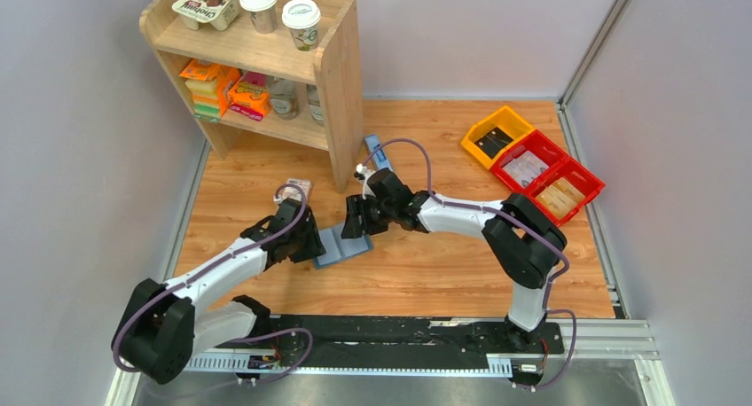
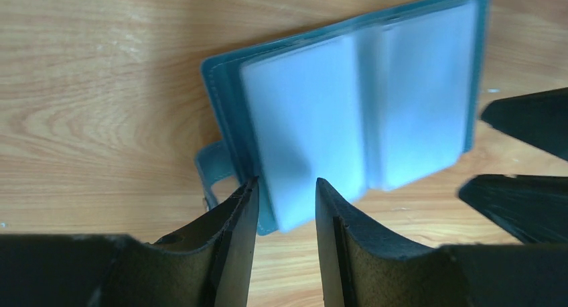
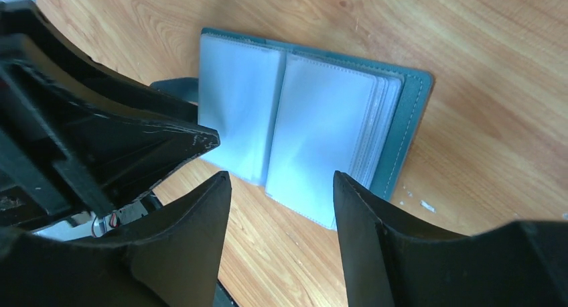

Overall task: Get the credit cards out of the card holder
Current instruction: Remove the credit card from the card holder.

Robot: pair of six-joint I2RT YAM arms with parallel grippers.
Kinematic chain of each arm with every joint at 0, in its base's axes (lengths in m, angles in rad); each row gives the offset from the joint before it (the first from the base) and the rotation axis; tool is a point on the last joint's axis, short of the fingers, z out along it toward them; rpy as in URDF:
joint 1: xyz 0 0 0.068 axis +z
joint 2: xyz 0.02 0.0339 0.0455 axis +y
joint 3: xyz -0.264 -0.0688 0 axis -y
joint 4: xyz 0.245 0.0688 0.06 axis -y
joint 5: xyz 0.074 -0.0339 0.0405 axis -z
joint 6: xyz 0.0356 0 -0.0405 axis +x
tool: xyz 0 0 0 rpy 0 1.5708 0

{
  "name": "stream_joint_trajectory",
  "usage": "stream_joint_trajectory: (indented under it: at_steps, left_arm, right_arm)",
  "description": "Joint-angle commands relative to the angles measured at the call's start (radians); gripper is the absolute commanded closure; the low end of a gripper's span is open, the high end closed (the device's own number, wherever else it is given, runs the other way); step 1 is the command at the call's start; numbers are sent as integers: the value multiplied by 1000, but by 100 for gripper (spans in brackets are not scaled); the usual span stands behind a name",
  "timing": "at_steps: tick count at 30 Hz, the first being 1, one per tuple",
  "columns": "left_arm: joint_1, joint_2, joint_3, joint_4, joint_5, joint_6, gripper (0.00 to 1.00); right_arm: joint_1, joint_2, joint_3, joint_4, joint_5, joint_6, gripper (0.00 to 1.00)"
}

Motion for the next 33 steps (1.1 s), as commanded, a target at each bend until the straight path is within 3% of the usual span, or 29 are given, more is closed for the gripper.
stream_joint_trajectory:
  at_steps: [1,14,33]
  left_arm:
    - [14,70,31,-25,-13,2,56]
    - [15,118,31,4,22,5,75]
    - [15,145,35,25,70,14,78]
  right_arm:
    - [6,32,61,9,30,-19,40]
    - [23,52,95,-73,122,-59,40]
    - [34,-19,81,-67,217,-102,38]
